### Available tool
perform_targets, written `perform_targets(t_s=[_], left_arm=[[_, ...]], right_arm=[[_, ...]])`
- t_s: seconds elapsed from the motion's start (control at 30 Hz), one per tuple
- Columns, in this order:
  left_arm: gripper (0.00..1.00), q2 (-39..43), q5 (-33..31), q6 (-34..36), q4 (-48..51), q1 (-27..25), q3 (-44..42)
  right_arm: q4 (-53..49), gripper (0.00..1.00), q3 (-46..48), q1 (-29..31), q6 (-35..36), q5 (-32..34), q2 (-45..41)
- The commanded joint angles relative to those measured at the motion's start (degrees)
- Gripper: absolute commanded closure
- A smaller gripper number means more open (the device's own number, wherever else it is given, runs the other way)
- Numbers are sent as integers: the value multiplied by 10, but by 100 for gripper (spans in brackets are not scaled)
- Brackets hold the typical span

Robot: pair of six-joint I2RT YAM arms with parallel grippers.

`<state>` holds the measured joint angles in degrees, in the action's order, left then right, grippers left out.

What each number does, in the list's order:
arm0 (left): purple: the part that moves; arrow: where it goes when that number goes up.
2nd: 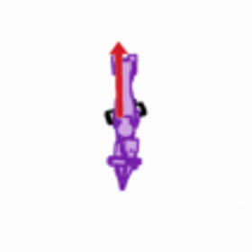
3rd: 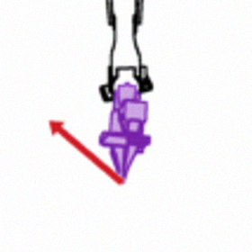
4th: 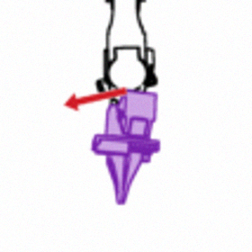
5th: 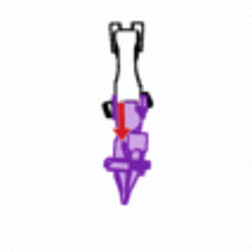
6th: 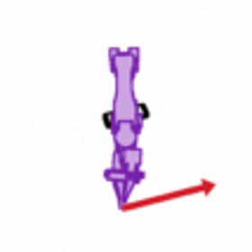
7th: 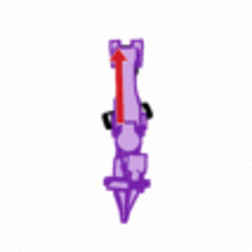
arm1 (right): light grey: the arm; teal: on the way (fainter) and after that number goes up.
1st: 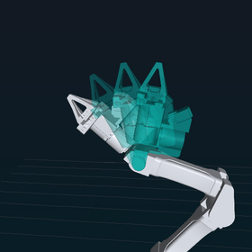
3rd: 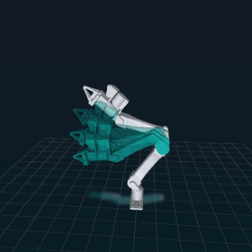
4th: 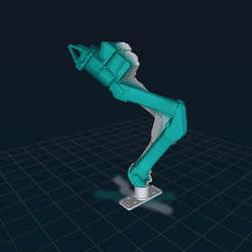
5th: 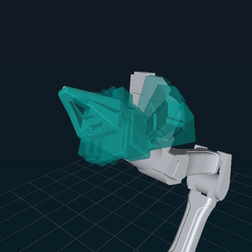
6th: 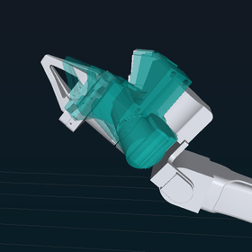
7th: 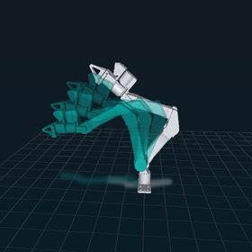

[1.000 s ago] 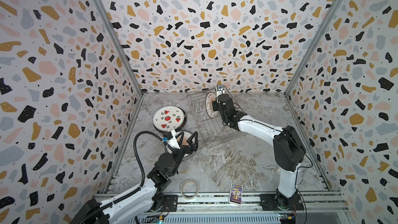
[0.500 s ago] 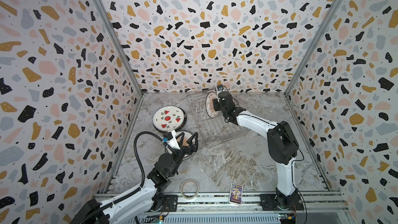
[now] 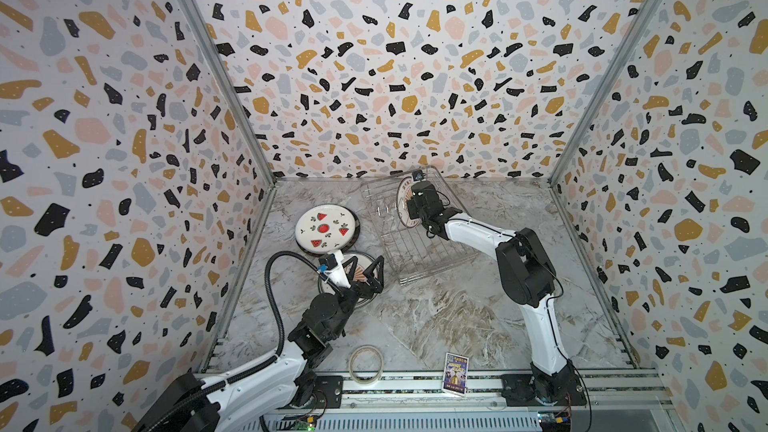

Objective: Unload the plates from the dish rack
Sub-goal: 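Grip the rim of the last sunburst plate in the rack with the right gripper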

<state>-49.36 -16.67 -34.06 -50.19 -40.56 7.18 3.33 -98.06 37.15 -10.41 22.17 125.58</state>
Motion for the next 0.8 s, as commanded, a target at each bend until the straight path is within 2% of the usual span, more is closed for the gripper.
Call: perform_targets(t_s=[0.0, 0.33, 0.77], left_arm=[[0, 11, -12, 8, -26, 1, -5], [0, 34, -21, 12, -22, 1, -16], [0, 36, -31, 12, -21, 1, -19]], right_arm=[[-5, 78, -27, 4, -4, 12, -5], [-1, 91, -32, 11, 1, 24, -11], [23, 93, -14, 16, 16, 32, -64]])
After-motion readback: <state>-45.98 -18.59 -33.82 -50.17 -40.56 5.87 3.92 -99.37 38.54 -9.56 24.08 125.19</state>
